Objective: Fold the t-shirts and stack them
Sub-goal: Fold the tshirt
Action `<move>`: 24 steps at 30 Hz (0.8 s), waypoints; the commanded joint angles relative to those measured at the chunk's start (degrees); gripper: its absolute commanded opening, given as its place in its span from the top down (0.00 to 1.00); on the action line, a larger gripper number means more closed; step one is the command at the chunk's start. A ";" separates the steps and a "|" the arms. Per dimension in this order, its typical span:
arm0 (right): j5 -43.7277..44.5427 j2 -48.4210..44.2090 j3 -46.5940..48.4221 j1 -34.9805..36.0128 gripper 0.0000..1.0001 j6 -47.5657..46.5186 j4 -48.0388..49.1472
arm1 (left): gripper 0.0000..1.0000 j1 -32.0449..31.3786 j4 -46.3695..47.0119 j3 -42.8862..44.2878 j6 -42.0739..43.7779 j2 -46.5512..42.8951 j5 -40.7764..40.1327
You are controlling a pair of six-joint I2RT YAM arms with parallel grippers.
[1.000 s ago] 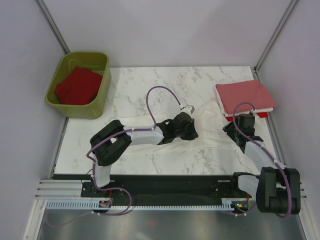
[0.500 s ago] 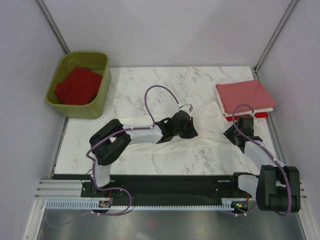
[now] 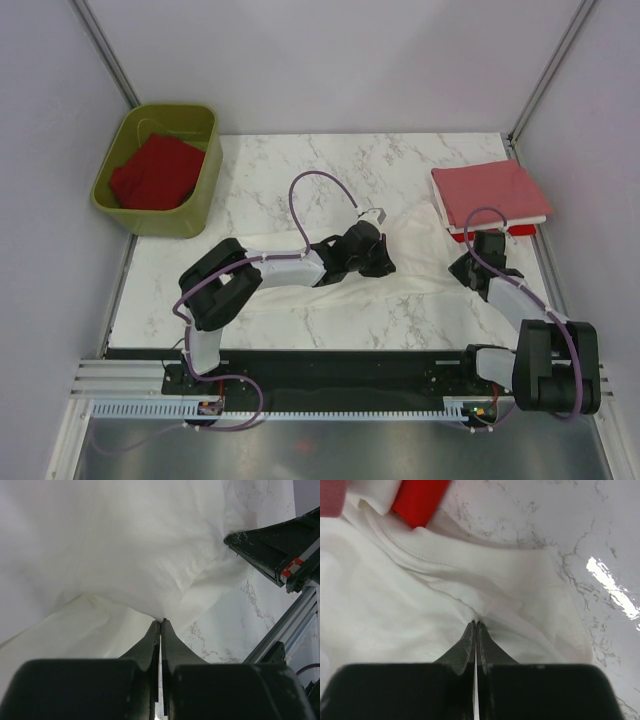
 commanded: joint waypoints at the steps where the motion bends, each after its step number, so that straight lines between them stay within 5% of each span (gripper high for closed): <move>1: 2.43 -5.43 0.24 -0.21 1.00 -0.70 -2.11 | 0.98 0.15 1.29 -0.33 -2.14 -1.47 0.32; 5: 5.50 -14.56 -0.03 -0.21 1.00 -1.32 -5.89 | 0.98 0.15 1.11 -0.77 -2.23 -1.73 0.15; 24: 4.72 -22.75 -5.03 -0.21 0.95 1.49 -9.50 | 0.98 0.15 -1.96 -2.71 -0.74 -2.52 -0.29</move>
